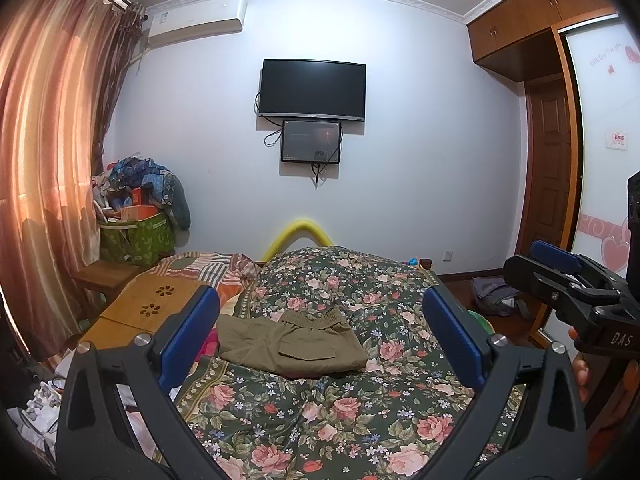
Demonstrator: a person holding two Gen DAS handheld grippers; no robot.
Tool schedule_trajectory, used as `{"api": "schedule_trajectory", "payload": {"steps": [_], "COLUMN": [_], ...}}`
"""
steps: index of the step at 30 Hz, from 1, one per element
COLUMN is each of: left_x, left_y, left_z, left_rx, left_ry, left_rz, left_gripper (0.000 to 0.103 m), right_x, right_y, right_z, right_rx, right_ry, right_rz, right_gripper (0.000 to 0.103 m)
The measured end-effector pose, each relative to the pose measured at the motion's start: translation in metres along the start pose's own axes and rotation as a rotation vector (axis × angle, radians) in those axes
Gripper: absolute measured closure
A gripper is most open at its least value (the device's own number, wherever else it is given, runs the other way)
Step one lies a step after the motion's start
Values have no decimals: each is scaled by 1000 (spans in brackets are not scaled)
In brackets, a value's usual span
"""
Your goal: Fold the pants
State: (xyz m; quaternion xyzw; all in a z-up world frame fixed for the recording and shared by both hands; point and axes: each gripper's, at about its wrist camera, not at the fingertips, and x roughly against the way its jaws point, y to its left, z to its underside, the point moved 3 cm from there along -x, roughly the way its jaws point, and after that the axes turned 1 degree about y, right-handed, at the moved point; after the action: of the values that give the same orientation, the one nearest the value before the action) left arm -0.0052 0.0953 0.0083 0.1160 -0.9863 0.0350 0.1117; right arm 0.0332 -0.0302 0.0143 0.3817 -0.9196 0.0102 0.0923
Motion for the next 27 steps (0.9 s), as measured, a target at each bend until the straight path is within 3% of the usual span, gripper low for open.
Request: {"api": "schedule_trajectory", "payload": {"steps": [27], "left_x": [-1], "left_y": [4], "left_z": [1], "left_rx": [-32], "left_ry": [-5], "left_rz": [24], "left_gripper": [0], "right_x": [1], "right_y": [-5], "right_z": [4], "right_rx": [-19], "right_ry": [11], "right_rz": [4], "right_gripper": [1]}}
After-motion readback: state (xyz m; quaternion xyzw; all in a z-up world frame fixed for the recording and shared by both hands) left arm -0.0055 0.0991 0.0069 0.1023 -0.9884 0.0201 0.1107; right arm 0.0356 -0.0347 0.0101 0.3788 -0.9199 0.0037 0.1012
